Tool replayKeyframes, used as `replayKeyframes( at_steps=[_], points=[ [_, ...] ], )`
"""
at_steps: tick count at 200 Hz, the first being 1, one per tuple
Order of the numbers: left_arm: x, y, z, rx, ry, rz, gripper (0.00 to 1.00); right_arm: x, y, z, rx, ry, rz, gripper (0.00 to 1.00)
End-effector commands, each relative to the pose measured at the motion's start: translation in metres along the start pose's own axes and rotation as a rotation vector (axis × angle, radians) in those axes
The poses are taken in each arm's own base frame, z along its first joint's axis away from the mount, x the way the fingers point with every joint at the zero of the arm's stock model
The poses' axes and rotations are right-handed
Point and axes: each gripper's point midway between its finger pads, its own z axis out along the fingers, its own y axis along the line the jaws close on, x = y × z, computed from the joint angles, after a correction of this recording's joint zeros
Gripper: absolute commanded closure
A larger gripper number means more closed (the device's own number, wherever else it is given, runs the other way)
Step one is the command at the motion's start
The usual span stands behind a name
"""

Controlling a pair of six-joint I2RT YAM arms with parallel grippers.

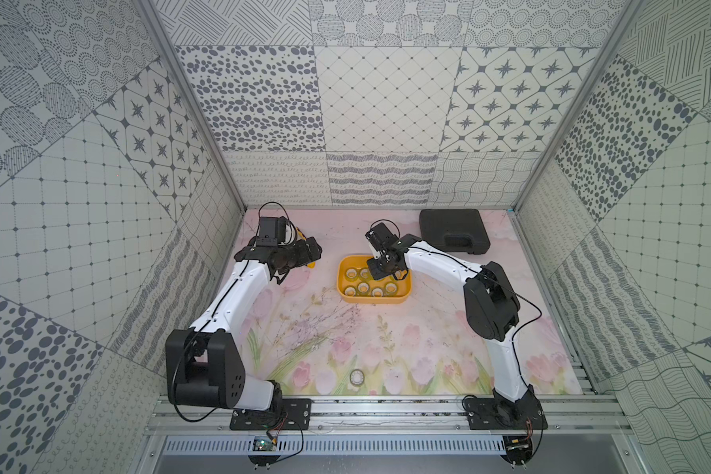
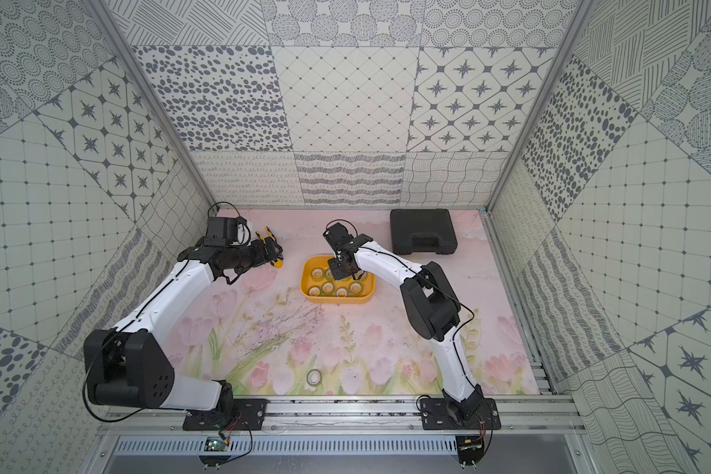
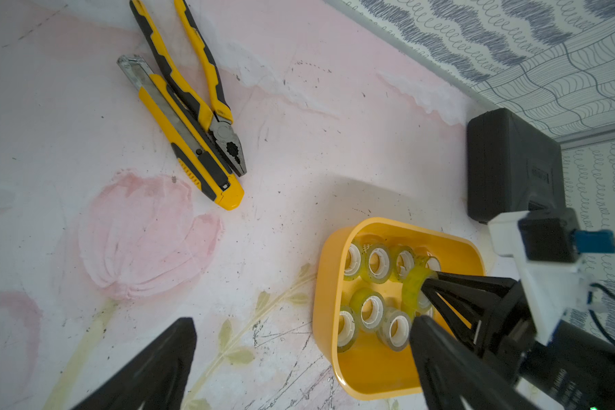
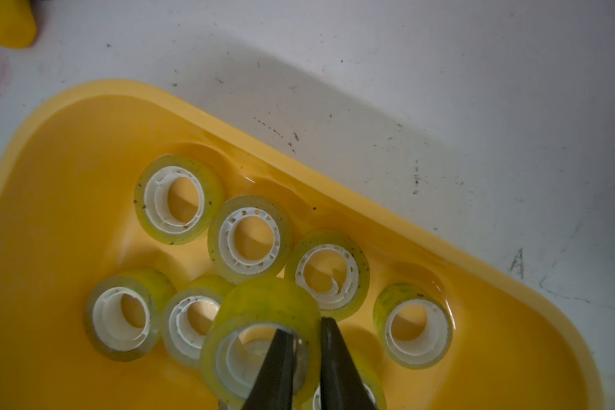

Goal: Put the transparent tape into the storage box
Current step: Place the tape in the storage box, then pick up the tape at the center of the board.

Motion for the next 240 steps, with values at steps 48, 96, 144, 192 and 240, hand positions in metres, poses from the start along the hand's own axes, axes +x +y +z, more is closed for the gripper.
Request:
replayKeyframes(
  at_steps=[48, 96, 144, 192, 240],
  points=[
    [0.0, -0.006, -0.005, 0.038, -0.002, -0.011, 0.01, -0.021, -0.021, 0.017, 0.041, -0.023, 0.067, 0.8],
    [-0.001, -0.007, -0.006, 0.038, -0.006, -0.007, 0.01, -0.024, -0.022, 0.003, 0.034, -0.032, 0.077, 0.55],
    [0.0, -0.005, -0.005, 0.028, -0.005, -0.005, 0.01, -0.025, -0.018, -0.07, -0.034, -0.113, 0.112, 0.51],
    [-0.001, -0.004, -0.005, 0.025, -0.007, -0.003, 0.01, 0.032, 0.028, -0.119, -0.207, -0.089, 0.085, 0.52],
    [-0.001, -0.002, -0.005, 0.008, -0.008, 0.002, 0.01, 0.134, 0.119, -0.11, -0.394, 0.089, -0.039, 0.55]
  ],
)
